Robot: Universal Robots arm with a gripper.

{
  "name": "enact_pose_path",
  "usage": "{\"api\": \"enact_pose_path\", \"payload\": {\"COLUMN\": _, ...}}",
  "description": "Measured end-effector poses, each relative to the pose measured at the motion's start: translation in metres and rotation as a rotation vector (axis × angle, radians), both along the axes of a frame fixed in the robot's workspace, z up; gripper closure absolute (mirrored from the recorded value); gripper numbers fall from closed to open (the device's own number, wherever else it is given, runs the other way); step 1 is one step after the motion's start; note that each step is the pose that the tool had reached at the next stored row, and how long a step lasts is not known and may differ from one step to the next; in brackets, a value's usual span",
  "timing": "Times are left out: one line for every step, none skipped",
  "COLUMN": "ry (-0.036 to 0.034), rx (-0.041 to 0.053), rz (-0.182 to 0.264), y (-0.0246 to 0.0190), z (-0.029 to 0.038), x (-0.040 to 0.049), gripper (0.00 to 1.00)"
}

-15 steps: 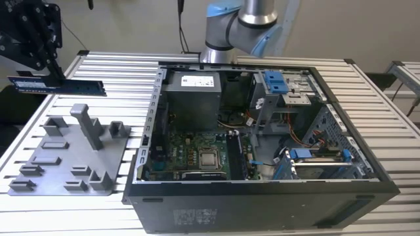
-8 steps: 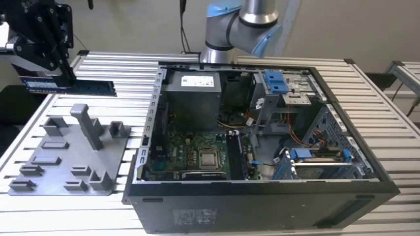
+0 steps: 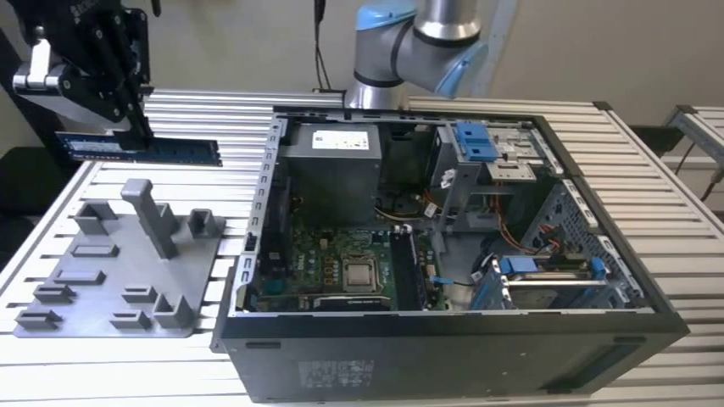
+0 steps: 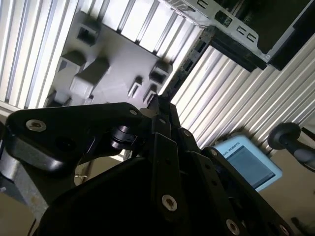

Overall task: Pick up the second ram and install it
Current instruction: 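Pick up the second ram and move it above second insertion slot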

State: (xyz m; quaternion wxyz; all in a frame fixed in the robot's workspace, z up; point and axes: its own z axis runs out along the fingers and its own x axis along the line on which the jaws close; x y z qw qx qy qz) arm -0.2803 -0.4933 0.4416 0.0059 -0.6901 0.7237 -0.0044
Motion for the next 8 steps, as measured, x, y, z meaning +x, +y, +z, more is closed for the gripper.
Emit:
{"api": "enact_pose_path", "payload": {"ry": 0.0002, "rx": 0.0000, "rz": 0.000, "y": 0.0000, "z": 0.0000, "x": 0.0024, "gripper": 0.86}}
{"api": "enact_pose_path", "payload": {"ry": 0.0003, "rx": 0.0000, "rz": 0.000, "y": 0.0000, "z": 0.0000, "x": 0.0049, "gripper": 0.86}}
{"api": "enact_pose_path", "payload": {"ry": 0.0005, "rx": 0.0000, "rz": 0.000, "y": 0.0000, "z": 0.0000, "x": 0.0074, "gripper": 0.86}}
{"api": "enact_pose_path", "payload": {"ry": 0.0007, "rx": -0.0001, "rz": 0.000, "y": 0.0000, "z": 0.0000, "x": 0.0099, "gripper": 0.86}}
{"api": "enact_pose_path", "payload": {"ry": 0.0009, "rx": -0.0002, "rz": 0.000, "y": 0.0000, "z": 0.0001, "x": 0.0121, "gripper": 0.86}}
{"api": "enact_pose_path", "payload": {"ry": 0.0009, "rx": -0.0001, "rz": 0.000, "y": 0.0000, "z": 0.0000, "x": 0.0145, "gripper": 0.86}}
{"api": "enact_pose_path", "payload": {"ry": 0.0011, "rx": -0.0001, "rz": 0.000, "y": 0.0000, "z": 0.0000, "x": 0.0168, "gripper": 0.86}}
{"api": "enact_pose_path", "payload": {"ry": 0.0012, "rx": -0.0001, "rz": 0.000, "y": 0.0000, "z": 0.0000, "x": 0.0191, "gripper": 0.86}}
